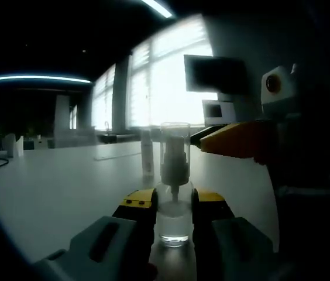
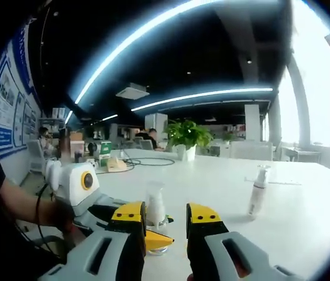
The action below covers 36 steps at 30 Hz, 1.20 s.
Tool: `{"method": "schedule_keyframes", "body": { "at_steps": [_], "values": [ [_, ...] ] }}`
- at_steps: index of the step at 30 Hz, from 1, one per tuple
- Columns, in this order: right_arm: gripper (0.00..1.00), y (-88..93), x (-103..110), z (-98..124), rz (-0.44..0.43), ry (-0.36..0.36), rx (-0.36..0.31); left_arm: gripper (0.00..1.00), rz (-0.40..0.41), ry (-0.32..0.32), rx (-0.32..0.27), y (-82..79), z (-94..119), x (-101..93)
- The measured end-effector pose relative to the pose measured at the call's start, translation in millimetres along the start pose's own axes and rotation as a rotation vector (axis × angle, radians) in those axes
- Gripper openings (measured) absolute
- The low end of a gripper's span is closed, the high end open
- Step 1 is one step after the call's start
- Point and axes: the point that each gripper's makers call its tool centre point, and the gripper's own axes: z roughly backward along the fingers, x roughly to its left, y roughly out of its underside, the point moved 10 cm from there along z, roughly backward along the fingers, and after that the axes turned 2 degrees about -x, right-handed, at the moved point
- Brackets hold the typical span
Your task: Clamp pump bottle remove cover press pump head put on cover
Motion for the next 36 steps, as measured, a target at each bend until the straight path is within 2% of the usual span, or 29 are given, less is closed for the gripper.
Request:
{"method": "schedule_keyframes", "body": {
  "at_steps": [12, 15, 18, 27, 36],
  "values": [
    [0.22, -8.5, -10, 13, 0.024, 0.027, -0.044, 0.15, 0.005, -0.011, 0.003, -0.1, 0, 1.9],
    [0.22, -10.3, -12, 19, 0.000, 0.029, -0.075, 0.15, 0.017, -0.015, 0.005, -0.1, 0, 3.6],
    [0.22, -10.5, -16, 24, 0.026, 0.045, -0.086, 0.15, 0.014, -0.018, 0.005, -0.1, -1, 3.5],
    [0.23, -2.2, -44, 44, 0.018, 0.118, -0.119, 0.15, 0.017, -0.023, 0.006, -0.6, -1, 3.5],
    [0.23, 9.9, -57, 57, -0.023, 0.170, -0.155, 0.15, 0.019, -0.025, 0.007, -0.3, -2, 4.1]
  ]
}}
